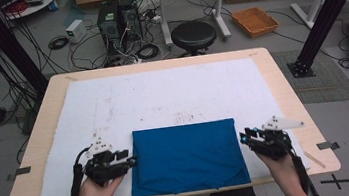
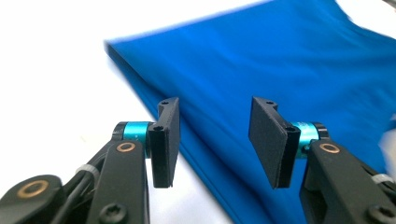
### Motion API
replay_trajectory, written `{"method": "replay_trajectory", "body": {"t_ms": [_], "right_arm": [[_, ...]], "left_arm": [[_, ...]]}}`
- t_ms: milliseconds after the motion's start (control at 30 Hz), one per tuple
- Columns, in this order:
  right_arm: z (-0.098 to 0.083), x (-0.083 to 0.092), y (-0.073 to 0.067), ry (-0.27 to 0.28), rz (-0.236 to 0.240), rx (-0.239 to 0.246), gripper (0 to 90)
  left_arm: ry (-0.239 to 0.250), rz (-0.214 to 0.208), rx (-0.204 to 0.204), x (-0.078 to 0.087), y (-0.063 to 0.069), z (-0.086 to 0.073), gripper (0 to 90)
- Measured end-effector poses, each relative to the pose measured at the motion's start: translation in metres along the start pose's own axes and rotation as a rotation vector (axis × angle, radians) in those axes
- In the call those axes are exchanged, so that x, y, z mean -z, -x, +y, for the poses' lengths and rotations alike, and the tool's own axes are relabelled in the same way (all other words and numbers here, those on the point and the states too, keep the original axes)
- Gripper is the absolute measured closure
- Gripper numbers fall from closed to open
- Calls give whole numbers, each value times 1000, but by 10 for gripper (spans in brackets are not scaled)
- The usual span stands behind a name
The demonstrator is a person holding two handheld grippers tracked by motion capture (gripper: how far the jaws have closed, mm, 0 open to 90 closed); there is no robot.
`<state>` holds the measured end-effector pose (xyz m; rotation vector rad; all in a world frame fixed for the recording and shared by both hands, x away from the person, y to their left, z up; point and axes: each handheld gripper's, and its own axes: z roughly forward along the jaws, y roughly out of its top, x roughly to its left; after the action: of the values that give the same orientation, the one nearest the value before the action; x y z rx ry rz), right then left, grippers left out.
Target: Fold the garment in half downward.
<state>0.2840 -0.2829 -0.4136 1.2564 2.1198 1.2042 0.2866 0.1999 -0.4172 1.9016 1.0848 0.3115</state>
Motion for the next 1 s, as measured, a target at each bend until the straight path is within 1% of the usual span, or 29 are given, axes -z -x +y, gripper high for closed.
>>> {"method": "replay_trajectory", "body": {"t_ms": [33, 100, 133, 167, 200, 233, 267, 300, 367, 400, 433, 467, 500, 533, 567, 600, 633, 667, 767, 800, 833, 867, 900, 967, 1000], "right_arm": [[5, -9, 6, 0, -8, -13, 656], [14, -28, 18, -11, -19, -73, 608], [17, -37, 22, -13, -15, -95, 608], [20, -46, 27, -22, -10, -112, 608], [22, -54, 30, -34, -24, -125, 608], [23, -61, 32, -43, -31, -127, 608], [24, -68, 34, -65, -27, -133, 613], [24, -73, 36, -86, -28, -132, 615], [22, -82, 37, -133, -18, -142, 633], [21, -85, 37, -153, -12, -143, 654], [20, -86, 37, -154, -6, -124, 706], [19, -86, 36, -160, 3, -111, 746], [18, -86, 35, -156, -7, -89, 815], [18, -85, 35, -158, 6, -83, 835], [18, -85, 35, -153, 8, -79, 860], [18, -85, 35, -149, 7, -71, 872], [19, -84, 35, -147, 6, -63, 877], [19, -84, 36, -143, 3, -57, 879], [24, -85, 40, -132, 3, -47, 881], [27, -86, 42, -123, 2, -50, 881], [31, -88, 45, -126, 3, -52, 881], [34, -91, 49, -117, 3, -43, 882], [39, -94, 51, -113, 0, -52, 881], [47, -100, 56, -110, -5, -49, 881], [52, -103, 57, -109, -12, -40, 881]], "left_arm": [[13, 21, -4, -5, -5, 6, 531], [55, 66, 0, -16, -16, 17, 515], [61, 96, -7, -23, -21, 21, 507], [51, 125, -16, -31, -25, 25, 507], [42, 145, -25, -38, -29, 28, 507], [25, 159, -36, -45, -33, 30, 507], [16, 167, -25, -51, -35, 31, 507], [2, 157, -16, -57, -38, 31, 507], [-46, 135, 10, -66, -40, 30, 509], [-72, 128, 13, -69, -40, 28, 521], [-103, 129, 4, -71, -39, 27, 548], [-105, 140, -16, -72, -38, 25, 589], [-97, 159, -31, -70, -37, 23, 622], [-95, 133, -25, -70, -38, 22, 689], [-89, 117, -1, -70, -38, 22, 752], [-89, 102, 1, -70, -38, 22, 796], [-86, 106, -8, -70, -37, 22, 837], [-87, 114, -23, -70, -36, 23, 856], [-75, 117, -20, -73, -37, 26, 865], [-71, 120, -21, -74, -39, 27, 866], [-64, 123, -21, -76, -40, 28, 867], [-58, 126, -23, -79, -43, 30, 867], [-54, 128, -20, -81, -46, 32, 867], [-39, 128, -12, -87, -51, 38, 867], [-37, 134, -17, -89, -54, 41, 866]]}}
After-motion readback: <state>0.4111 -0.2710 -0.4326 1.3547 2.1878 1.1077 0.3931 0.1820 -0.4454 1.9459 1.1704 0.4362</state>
